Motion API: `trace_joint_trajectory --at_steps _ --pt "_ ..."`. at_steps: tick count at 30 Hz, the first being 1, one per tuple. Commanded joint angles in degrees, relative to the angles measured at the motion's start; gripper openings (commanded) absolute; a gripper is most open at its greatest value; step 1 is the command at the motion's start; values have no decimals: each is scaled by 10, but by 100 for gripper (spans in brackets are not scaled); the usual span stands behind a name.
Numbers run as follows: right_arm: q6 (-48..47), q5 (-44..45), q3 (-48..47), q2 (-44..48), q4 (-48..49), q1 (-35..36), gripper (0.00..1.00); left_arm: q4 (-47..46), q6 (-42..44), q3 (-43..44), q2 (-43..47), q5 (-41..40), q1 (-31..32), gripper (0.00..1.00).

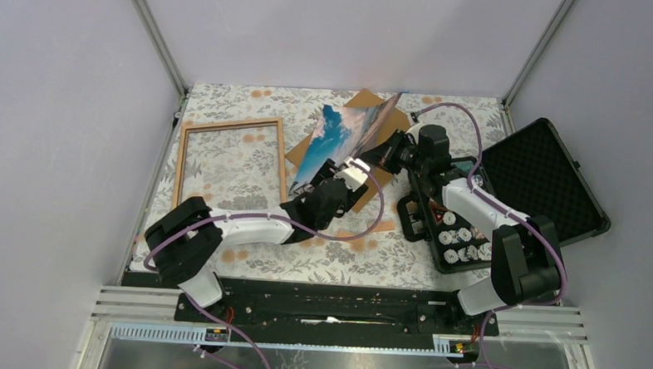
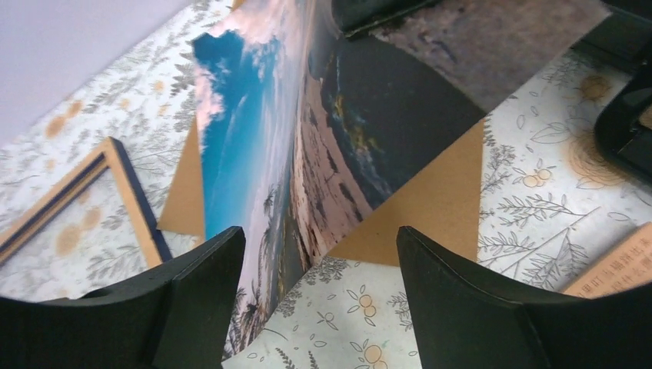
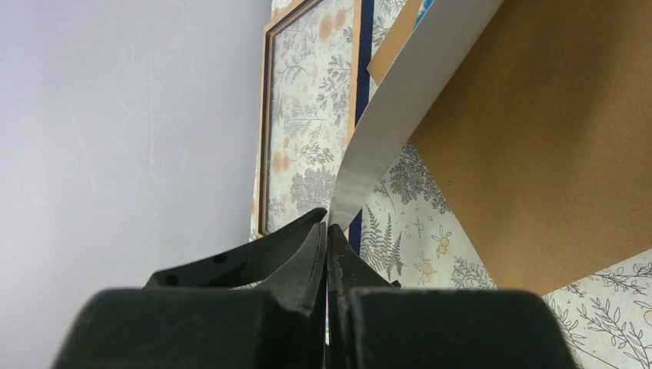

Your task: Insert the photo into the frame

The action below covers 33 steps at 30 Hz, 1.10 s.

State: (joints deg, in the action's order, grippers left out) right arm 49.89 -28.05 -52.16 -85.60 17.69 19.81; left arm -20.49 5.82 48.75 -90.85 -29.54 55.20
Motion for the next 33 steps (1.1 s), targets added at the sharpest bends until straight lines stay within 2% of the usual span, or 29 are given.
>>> trace_joint_trajectory --at_steps 1,4,6,9,15,17,18,20,22,23,26,28,30,33 --pt "5 -9 2 4 32 0 0 -125 95 0 -25 -154 43 74" --pt "6 0 7 10 33 0 0 -188 169 -3 -61 -212 68 73" --pt "6 4 8 10 33 0 0 -188 181 10 -80 -221 72 71" --pt "6 3 6 5 33 0 0 -175 182 26 -96 -228 73 52" --pt "3 -5 3 6 31 0 0 -163 175 41 -106 -235 72 45" --pt "0 -6 3 11 30 0 1 -143 174 55 -112 -234 72 40" --pt "-2 -9 2 14 30 0 3 -131 174 64 -117 -239 72 34" --pt "-7 -12 -6 18 21 0 12 -123 178 72 -120 -253 72 19" --pt "-25 -8 -29 21 -9 -1 31 -115 175 77 -114 -266 72 6" --pt "-51 1 -59 20 -44 -3 44 -107 162 79 -102 -270 72 2" --pt "-161 45 -205 -6 -247 -9 83 -33 94 92 -65 -244 65 0" --pt "-214 85 -287 -16 -357 -11 98 9 50 107 -42 -231 57 0" --pt "-241 126 -320 -3 -386 -22 100 50 11 122 -24 -226 42 0" --pt "-245 202 -300 40 -354 -58 100 144 -72 158 14 -184 8 0"
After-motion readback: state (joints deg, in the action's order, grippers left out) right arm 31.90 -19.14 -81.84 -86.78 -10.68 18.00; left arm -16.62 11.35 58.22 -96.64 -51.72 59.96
